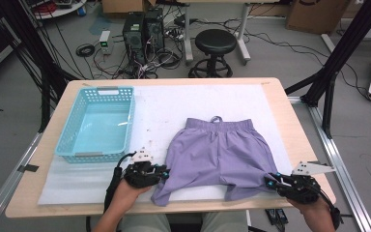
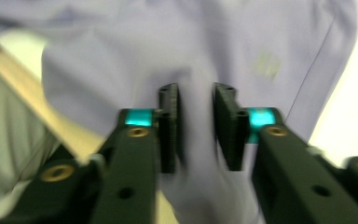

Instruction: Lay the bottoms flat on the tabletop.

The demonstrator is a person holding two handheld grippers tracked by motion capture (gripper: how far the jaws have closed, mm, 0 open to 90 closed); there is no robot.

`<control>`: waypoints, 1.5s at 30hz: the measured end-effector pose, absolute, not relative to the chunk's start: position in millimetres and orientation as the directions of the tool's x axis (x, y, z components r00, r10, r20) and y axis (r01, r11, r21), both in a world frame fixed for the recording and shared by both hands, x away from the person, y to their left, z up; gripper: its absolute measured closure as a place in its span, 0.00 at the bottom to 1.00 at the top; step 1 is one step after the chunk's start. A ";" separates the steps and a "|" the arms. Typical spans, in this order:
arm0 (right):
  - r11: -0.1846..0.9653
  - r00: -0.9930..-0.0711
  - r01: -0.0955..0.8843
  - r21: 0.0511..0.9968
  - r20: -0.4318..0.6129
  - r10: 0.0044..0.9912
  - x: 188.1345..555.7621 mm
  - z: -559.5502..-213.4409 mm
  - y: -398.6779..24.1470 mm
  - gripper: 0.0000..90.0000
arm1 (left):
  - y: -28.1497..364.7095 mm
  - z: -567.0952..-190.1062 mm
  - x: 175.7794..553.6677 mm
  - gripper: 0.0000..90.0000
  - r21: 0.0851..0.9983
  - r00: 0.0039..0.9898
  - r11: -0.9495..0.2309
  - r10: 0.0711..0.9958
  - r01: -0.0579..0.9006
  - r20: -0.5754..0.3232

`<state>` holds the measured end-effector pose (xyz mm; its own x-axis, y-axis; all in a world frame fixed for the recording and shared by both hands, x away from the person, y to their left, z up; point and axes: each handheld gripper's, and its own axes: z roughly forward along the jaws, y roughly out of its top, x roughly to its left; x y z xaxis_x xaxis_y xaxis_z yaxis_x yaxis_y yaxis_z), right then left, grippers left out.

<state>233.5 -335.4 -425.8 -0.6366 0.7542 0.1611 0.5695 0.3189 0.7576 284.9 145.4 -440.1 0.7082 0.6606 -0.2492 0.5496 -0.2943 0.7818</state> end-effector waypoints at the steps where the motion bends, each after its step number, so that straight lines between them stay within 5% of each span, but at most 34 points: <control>1: 0.310 -0.634 0.560 0.768 0.156 0.757 235.4 -423.6 -334.7 0.74 | 144.0 -437.5 288.3 0.68 0.790 0.703 -0.285 0.668 0.542 -0.242; 10: 0.234 -0.567 0.521 0.820 0.128 0.814 290.4 -400.9 -321.4 0.49 | 120.9 -416.6 333.8 0.50 0.860 0.676 -0.187 0.703 0.475 -0.221; 23: 0.263 -0.532 0.558 0.787 0.096 0.841 376.9 -404.0 -313.8 0.59 | 104.6 -417.6 395.4 0.47 0.868 0.648 -0.155 0.728 0.472 -0.222; 31: 0.292 -0.511 0.596 0.748 0.073 0.857 411.8 -409.6 -317.2 0.57 | 91.2 -441.8 422.6 0.50 0.797 0.613 -0.228 0.761 0.559 -0.213; 37: 0.324 -0.519 0.655 0.682 0.095 0.850 426.5 -428.3 -311.8 0.57 | 83.2 -450.4 423.0 0.59 0.769 0.630 -0.312 0.762 0.558 -0.149; 39: 0.356 -0.536 0.660 0.662 0.082 0.840 428.9 -433.7 -305.3 0.61 | 84.8 -449.3 422.7 0.79 0.762 0.642 -0.336 0.755 0.553 -0.132; 41: 0.395 -0.531 0.668 0.631 0.033 0.846 431.3 -438.9 -300.4 0.72 | 85.2 -449.1 423.2 0.95 0.761 0.644 -0.339 0.754 0.553 -0.131; 43: 0.386 -0.514 0.680 0.623 0.030 0.857 433.1 -436.1 -301.6 0.94 | 87.1 -448.6 425.2 0.97 0.770 0.635 -0.317 0.759 0.554 -0.144; 45: 0.398 -0.517 0.688 0.607 0.026 0.856 437.6 -430.9 -302.7 0.97 | 91.3 -445.5 428.7 0.97 0.785 0.612 -0.273 0.774 0.556 -0.165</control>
<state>437.6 -302.7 -430.9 -0.5170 0.8556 0.0256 0.6880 0.3975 0.6071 428.7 91.3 -445.5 0.6119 0.7736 -0.1647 0.5564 -0.2730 0.7848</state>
